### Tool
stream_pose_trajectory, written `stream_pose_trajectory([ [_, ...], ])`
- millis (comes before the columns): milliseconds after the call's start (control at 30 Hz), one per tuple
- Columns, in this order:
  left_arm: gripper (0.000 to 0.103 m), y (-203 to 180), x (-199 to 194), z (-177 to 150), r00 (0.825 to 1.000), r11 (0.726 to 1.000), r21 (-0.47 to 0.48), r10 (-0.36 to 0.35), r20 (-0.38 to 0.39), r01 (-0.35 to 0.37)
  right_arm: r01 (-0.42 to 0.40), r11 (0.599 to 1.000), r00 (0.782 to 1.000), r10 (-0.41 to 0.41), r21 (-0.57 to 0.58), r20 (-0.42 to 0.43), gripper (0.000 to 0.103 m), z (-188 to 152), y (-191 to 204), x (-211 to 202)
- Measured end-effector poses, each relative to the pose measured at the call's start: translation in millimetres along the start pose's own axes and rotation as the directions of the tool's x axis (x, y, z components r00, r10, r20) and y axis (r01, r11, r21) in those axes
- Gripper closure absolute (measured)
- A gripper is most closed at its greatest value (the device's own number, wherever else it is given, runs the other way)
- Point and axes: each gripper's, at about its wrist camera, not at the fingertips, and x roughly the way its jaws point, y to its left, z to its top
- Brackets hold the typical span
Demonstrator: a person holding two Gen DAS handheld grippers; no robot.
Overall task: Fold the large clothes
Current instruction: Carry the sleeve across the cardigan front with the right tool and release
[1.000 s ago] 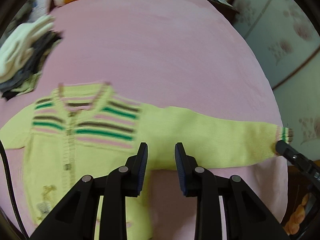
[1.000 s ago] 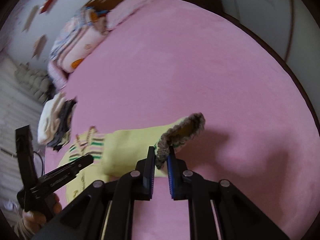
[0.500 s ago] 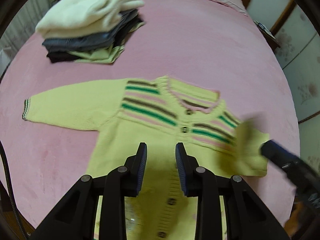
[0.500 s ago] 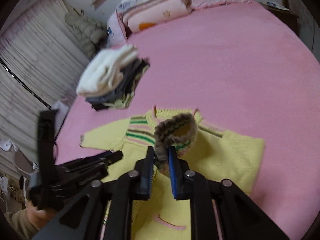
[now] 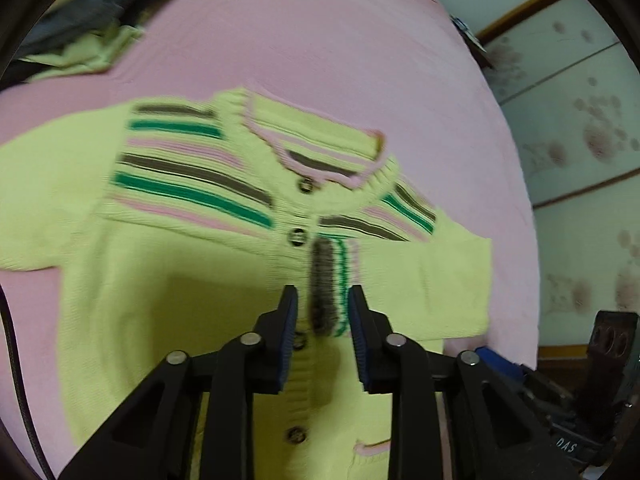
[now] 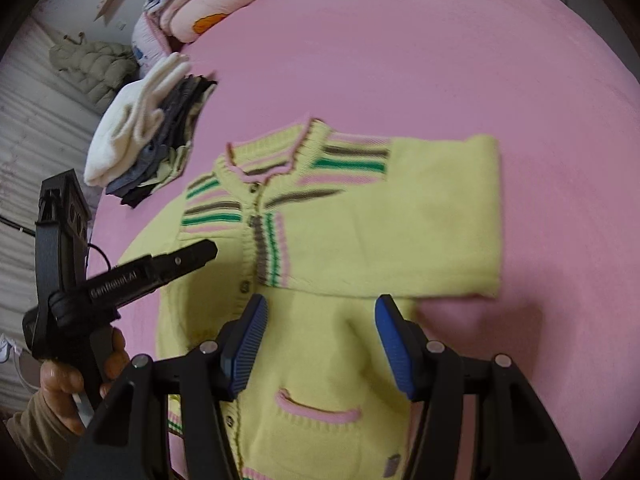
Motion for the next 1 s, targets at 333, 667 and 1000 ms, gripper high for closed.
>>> stream_pose_trajectory([
  [333,0.084,-10,30,3,0.999,0.997,0.074,-0.019,-0.033,0.021,-0.008,0.999,1.0,0.008,0.033,-0.012,0.047,-14,-17,5],
  [667,0.081,-13,55,4,0.998,0.998,0.057,0.028,-0.063,-0.025,-0.018,0.999,1.0,0.019,0.033,-0.013,0.047,-14,-26,3],
  [1000,0.102,-50,27,2,0.996,0.989,0.116,0.094,0.011,-0.095,-0.003,0.998,1.0,0.003,0.057,-0.007,0.047,-16,-39,0],
])
